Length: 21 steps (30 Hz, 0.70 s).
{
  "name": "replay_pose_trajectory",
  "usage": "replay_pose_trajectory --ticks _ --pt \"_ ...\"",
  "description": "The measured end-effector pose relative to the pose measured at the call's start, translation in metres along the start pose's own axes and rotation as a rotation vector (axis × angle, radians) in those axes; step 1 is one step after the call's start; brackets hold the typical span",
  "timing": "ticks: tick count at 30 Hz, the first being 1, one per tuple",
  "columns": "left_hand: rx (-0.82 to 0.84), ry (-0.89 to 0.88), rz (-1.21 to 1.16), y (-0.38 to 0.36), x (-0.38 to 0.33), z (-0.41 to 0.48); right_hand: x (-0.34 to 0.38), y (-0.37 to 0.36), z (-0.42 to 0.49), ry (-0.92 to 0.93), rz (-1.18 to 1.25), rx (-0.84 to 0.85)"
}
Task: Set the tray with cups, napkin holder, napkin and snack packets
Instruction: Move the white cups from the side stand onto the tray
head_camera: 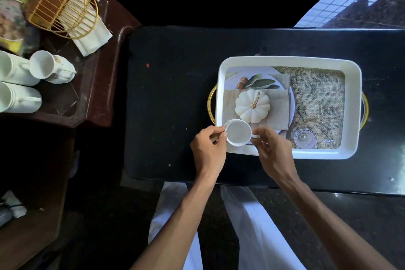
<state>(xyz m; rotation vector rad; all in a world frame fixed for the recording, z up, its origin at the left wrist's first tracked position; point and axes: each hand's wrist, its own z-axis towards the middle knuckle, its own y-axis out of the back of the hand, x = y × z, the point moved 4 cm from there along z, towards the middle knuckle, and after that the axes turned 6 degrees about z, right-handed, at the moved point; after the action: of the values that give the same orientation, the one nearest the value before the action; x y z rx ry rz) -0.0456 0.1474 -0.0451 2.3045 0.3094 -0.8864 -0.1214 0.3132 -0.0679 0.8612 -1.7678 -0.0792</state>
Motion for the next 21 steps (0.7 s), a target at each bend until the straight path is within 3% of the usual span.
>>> replay_pose_trajectory --ticks 7,11,17,21 --pt "0.048 0.019 -0.073 0.011 0.006 0.002 0.006 0.003 -0.004 -0.01 -0.01 0.052" --pt "0.034 0.036 -0.133 0.041 0.01 0.001 0.027 0.014 -0.009 0.034 -0.057 -0.01" --pt "-0.053 0.05 -0.232 0.127 0.02 0.006 0.086 0.003 -0.017 0.057 0.043 -0.071" --pt "-0.172 0.022 -0.274 0.206 0.032 0.019 0.135 -0.046 -0.014 0.059 0.147 0.008"
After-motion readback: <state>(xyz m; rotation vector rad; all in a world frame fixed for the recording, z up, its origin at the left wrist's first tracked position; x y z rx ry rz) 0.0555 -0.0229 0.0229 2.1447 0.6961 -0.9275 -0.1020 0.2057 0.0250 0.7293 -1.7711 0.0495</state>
